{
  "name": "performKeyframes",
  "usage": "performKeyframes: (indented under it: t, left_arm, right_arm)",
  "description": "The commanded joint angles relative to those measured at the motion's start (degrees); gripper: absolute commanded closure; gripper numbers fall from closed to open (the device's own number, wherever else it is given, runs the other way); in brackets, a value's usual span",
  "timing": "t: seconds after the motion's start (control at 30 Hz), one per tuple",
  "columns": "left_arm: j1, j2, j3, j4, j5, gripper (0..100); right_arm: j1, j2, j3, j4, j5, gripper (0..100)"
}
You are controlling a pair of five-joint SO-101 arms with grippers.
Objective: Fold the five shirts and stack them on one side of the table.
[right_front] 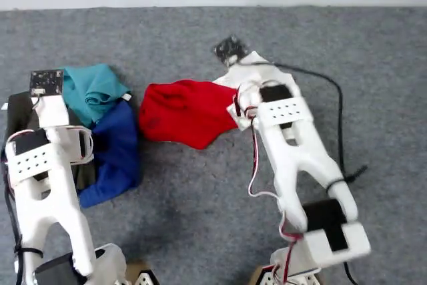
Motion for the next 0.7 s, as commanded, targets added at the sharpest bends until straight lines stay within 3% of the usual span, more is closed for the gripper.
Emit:
performKeyframes:
  t: [0.0,0.33,0.47,0.67]
  left_arm:
    - [-0.1,-1.0,0.6,-0.9,-0.6,69]
    - [-0.1,-1.0,0.7,-0.9,-0.6,69]
    - [-0.1,-1.0,0.7,-0.9,-0.6,69]
    - [-0.1,-1.0,0.7,-0.8,-0.6,69]
  right_arm:
    - [-0.2,-10.3,-5.8,11.5,-0.4,99.0]
    - [-0.3,-29.5,-5.8,30.7,-0.3,99.0]
    - [-2.6,-38.2,-6.0,36.5,4.2,99.0]
    - [-6.2,-51.8,-5.8,38.3,5.6,99.0]
